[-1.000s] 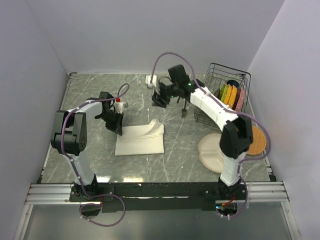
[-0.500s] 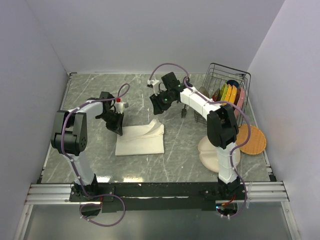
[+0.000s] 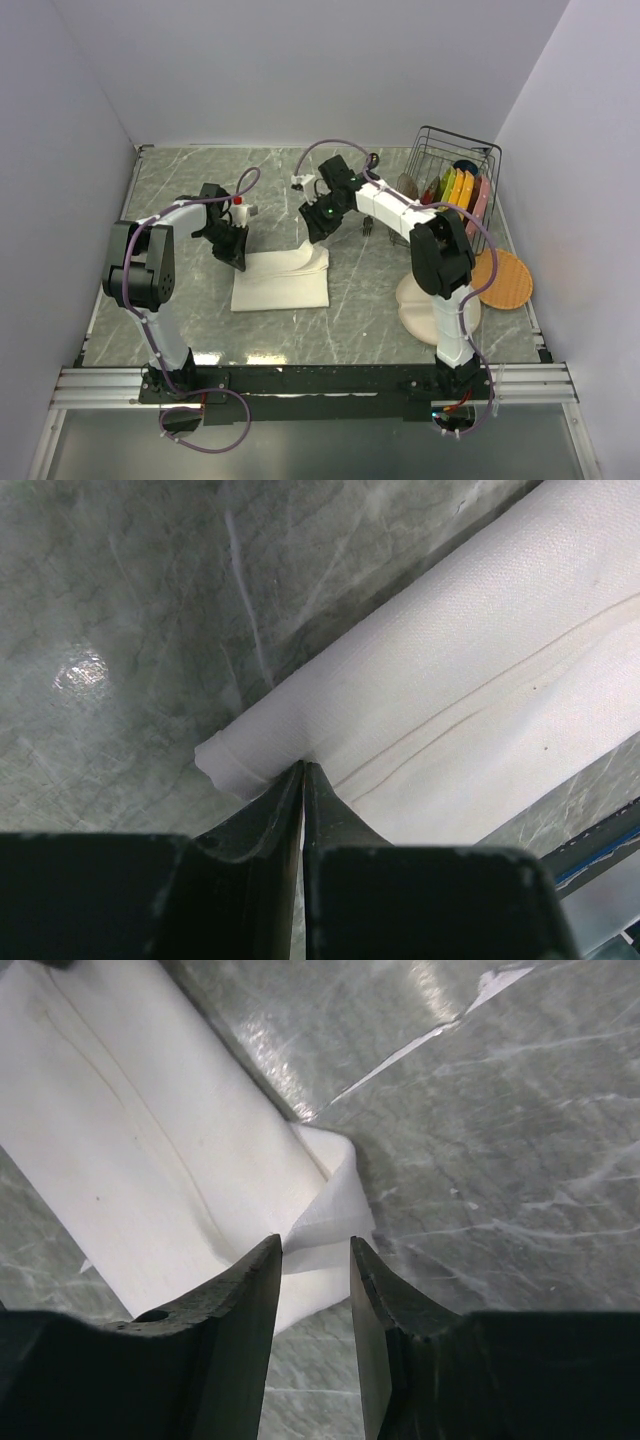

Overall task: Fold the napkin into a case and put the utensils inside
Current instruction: Fold the lower triangle-folded napkin at the center of the board.

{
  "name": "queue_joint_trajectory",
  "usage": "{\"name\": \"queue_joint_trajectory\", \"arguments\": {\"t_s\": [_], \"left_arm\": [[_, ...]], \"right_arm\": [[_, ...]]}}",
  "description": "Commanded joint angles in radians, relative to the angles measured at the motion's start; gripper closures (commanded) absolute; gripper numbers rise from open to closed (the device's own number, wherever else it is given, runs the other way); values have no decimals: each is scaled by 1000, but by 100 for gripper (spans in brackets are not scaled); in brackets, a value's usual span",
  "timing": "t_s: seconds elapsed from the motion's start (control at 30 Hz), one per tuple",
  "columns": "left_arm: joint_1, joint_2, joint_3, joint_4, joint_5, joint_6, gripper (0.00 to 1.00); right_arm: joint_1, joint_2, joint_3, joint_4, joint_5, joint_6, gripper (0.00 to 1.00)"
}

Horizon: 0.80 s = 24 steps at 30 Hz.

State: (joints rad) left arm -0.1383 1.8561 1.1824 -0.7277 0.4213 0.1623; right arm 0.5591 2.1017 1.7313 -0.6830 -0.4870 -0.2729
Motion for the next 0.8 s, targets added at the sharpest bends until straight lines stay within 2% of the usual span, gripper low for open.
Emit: {"name": "queue_joint_trajectory", "arguments": {"t_s": [0.0, 0.27, 0.57, 0.7, 0.73, 0.77], "left_arm": [[-17, 15, -36, -7, -27, -7, 88], [-18, 14, -36, -9, -18, -7, 89], [-18, 15, -36, -12, -6, -4, 89], [-18, 12, -38, -12, -6, -3, 89], [-18, 12, -40, -12, -6, -3, 89], [-18, 11, -41, -12, -4, -3, 89]], "right_arm": [[24, -29, -42, -49, -9, -57, 58], [39, -48, -94, -66, 44, -89, 56], [39, -36, -40, -39, 25, 14, 49], [41, 10, 8, -70, 47, 34, 55], [38, 15, 14, -78, 51, 32, 58], [38, 15, 23, -85, 50, 31, 65]]}}
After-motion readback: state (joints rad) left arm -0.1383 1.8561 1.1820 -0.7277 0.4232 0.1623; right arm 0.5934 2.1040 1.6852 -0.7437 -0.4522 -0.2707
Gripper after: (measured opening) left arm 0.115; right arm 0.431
